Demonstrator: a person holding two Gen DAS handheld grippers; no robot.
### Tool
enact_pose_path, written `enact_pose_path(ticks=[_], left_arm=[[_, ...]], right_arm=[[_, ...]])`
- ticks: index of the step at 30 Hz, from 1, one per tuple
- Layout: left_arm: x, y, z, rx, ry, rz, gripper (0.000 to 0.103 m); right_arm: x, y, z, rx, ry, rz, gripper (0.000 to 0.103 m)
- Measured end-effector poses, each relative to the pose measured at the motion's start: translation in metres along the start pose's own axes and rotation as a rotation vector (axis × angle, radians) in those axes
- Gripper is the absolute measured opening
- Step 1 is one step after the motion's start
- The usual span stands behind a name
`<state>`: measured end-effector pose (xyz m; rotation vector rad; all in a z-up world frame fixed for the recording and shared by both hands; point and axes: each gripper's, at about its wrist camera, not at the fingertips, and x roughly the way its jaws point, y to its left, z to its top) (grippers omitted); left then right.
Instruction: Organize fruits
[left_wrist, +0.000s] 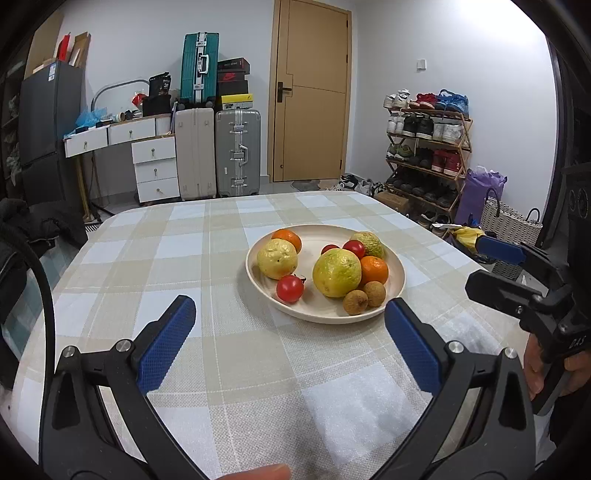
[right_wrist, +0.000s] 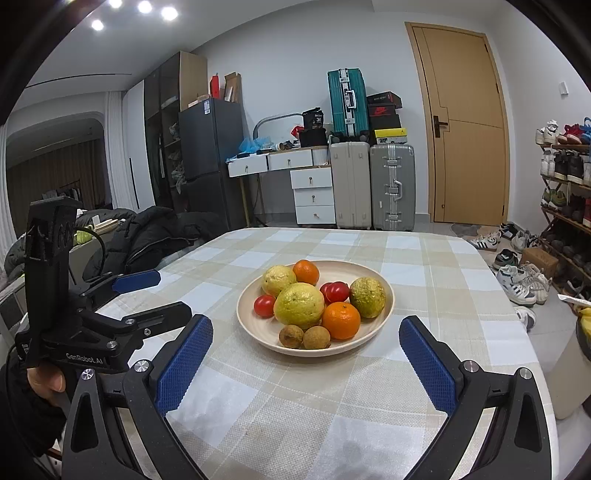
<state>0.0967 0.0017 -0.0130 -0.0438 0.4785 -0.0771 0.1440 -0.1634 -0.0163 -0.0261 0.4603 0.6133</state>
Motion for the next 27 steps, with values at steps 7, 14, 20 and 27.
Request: enact_pose_path(ticks=[7, 14, 20, 27], left_arm=[[-0.0012, 0.0019, -0.0008, -0.009, -0.014, -0.004, 0.102], [-0.0038, 0.0027, -0.0015, -0.019, -0.021, 0.011, 0.102], [-0.0053, 0.0029, -0.0015, -0.020, -0.017, 0.007, 0.102], [-0.0048, 0.0038, -0.0012, -0.020, -0.018, 0.007, 0.102]], right_arm=[[-0.0033, 0.0005, -0.0002, 0.001, -0.010, -0.004, 0.103], [-0.0050, 0.0014, 0.0000, -0.010, -0.014, -0.009, 0.103], [-0.0055, 0.0012, 0.0004, -0.009, -0.015, -0.008, 0.103], [-0.0053, 0.0012, 0.0006, -0.011, -0.013, -0.007, 0.103]])
